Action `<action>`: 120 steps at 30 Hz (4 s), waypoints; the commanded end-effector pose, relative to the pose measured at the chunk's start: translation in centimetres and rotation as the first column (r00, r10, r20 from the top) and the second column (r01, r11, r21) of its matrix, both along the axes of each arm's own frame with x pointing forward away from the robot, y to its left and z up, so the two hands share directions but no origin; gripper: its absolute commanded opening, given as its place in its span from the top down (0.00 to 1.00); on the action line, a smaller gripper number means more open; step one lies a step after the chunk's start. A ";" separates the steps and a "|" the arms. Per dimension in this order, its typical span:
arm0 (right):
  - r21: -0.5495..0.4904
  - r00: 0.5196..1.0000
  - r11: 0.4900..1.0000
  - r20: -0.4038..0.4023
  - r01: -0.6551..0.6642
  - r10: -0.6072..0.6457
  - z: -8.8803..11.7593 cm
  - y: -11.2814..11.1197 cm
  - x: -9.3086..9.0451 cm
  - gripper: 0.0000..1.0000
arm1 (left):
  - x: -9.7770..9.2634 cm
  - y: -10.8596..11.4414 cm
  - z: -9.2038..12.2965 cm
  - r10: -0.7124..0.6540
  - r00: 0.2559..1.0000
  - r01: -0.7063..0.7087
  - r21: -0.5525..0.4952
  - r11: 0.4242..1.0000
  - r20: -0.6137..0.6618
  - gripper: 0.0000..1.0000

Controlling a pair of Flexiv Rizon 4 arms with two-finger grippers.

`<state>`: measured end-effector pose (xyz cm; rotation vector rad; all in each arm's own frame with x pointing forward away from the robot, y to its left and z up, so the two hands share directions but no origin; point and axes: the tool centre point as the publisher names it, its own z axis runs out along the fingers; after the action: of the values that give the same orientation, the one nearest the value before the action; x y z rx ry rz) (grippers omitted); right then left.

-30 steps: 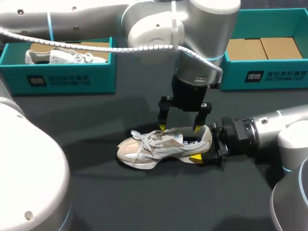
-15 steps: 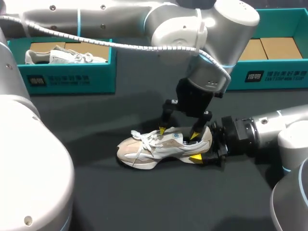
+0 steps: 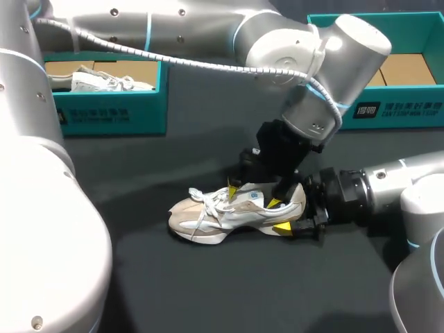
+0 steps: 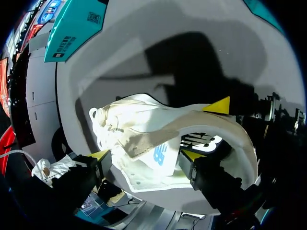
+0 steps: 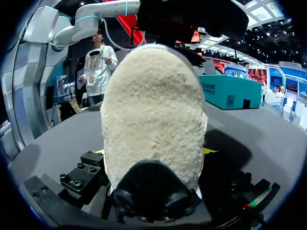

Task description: Take the shoe out of the shoebox, open the shoe tongue, remove and reinsert the insole, then place the shoe into the shoebox

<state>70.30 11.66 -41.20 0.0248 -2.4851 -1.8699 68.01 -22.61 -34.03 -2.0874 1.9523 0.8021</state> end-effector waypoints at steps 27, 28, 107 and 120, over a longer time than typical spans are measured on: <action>-0.004 1.000 1.000 0.000 0.001 -0.001 0.0 0.1 0.0 1.00 | -1.3 1.1 1.5 0.000 1.000 -0.005 0.178 0.984 0.030 0.56; -0.004 1.000 1.000 0.000 0.001 -0.001 0.0 0.1 0.0 1.00 | -1.3 1.1 1.6 -0.003 0.999 -0.003 0.178 0.984 0.032 0.58; -0.004 1.000 1.000 0.000 0.001 -0.001 0.0 0.1 0.0 1.00 | -1.4 13.3 6.1 0.271 0.940 -0.231 -0.197 0.953 0.206 0.47; -0.004 1.000 1.000 0.000 0.001 -0.001 0.0 0.1 0.0 1.00 | 0.7 8.2 12.7 -0.011 0.971 0.127 -0.476 0.870 0.238 0.47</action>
<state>70.32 11.66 -41.20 0.0244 -2.4856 -1.8697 68.78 -14.70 -22.39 -2.2649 2.0937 0.1683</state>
